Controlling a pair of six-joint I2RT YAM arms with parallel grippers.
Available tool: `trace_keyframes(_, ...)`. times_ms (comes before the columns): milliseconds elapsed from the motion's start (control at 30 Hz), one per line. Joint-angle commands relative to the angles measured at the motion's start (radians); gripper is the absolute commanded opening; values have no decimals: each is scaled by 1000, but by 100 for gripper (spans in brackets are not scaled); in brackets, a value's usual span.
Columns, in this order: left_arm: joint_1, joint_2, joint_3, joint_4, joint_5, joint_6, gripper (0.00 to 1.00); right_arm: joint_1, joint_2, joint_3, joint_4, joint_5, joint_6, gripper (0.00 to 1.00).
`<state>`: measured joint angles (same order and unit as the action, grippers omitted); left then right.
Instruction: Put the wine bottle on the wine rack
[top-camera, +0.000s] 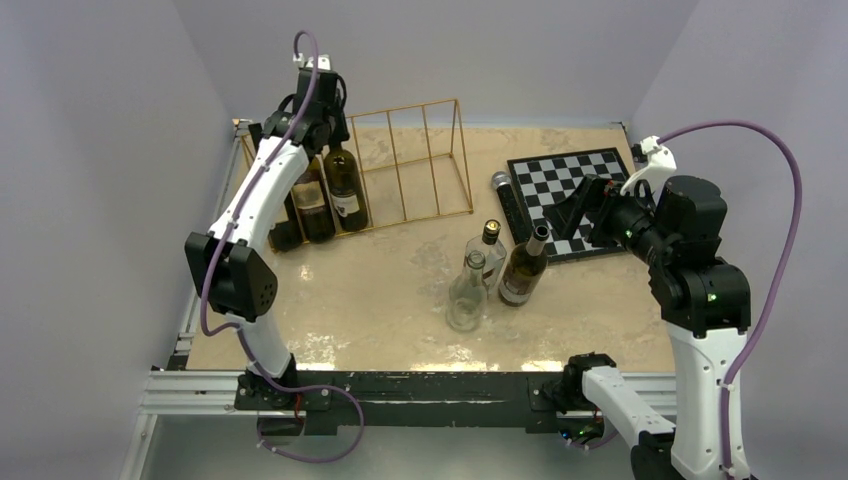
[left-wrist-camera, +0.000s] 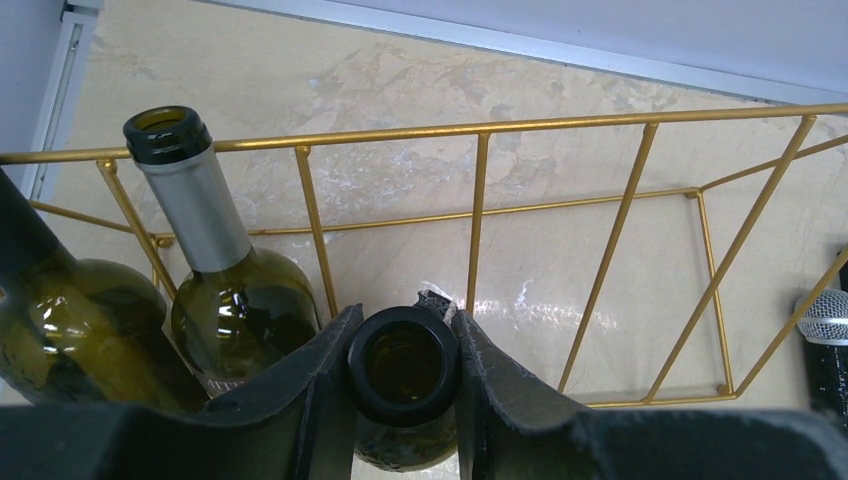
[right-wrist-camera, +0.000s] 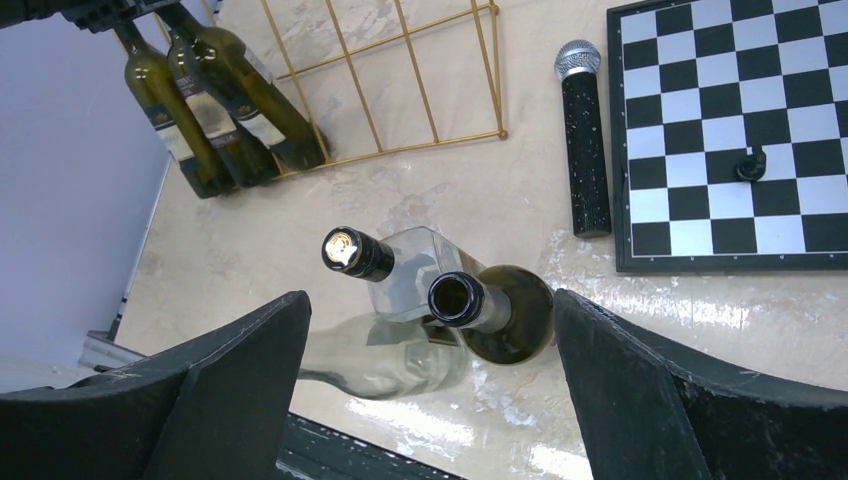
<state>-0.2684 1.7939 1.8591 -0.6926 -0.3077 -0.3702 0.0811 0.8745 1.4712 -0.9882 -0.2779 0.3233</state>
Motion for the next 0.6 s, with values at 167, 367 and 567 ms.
trace_keyframes(167, 12, 34, 45, 26, 60, 10, 0, -3, -11, 2, -7, 35, -26, 96)
trace_keyframes(367, 12, -22, 12, 35, 86, 8, 0, -4, -1, 9, -10, 34, -27, 97)
trace_keyframes(567, 12, -162, -35, 81, 166, 46, 0, -4, 5, 8, -6, 26, -27, 97)
